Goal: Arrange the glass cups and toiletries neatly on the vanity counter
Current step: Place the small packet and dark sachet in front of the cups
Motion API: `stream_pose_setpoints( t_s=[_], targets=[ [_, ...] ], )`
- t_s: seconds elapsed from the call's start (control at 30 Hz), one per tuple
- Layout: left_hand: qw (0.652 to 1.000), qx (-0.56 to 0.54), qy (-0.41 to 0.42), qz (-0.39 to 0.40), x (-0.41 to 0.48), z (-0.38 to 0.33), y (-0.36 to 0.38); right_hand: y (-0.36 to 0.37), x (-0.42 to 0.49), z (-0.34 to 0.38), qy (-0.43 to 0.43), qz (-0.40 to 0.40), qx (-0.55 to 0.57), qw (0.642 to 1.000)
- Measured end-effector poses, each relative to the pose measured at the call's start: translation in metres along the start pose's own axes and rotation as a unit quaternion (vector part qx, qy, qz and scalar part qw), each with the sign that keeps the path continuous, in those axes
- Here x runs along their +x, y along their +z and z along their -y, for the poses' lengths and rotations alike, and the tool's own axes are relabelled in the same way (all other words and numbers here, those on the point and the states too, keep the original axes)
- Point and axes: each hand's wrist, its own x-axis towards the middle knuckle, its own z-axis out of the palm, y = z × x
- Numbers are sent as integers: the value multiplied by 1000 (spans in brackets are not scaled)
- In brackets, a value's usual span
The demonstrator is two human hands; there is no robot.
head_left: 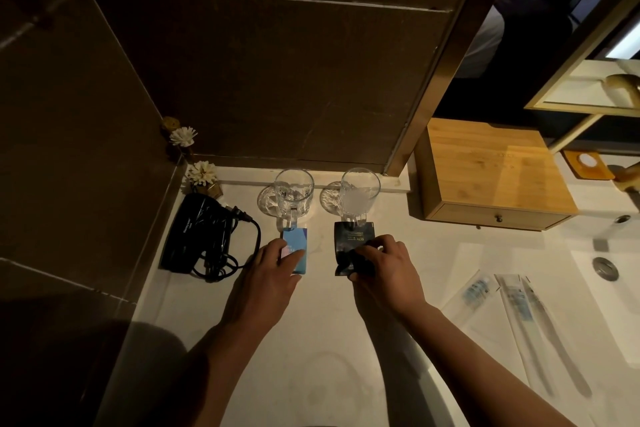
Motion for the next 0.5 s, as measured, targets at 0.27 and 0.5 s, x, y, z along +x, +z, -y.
stream_pose_setpoints(
  t_s=[0.27,0.5],
  targets=[
    [1000,-13,5,-9,-1,0,-1,0,1,0,1,-1,-2,1000],
    [999,-40,-13,-7,-3,2,-1,1,0,-1,9,-4,-1,1000]
  ],
)
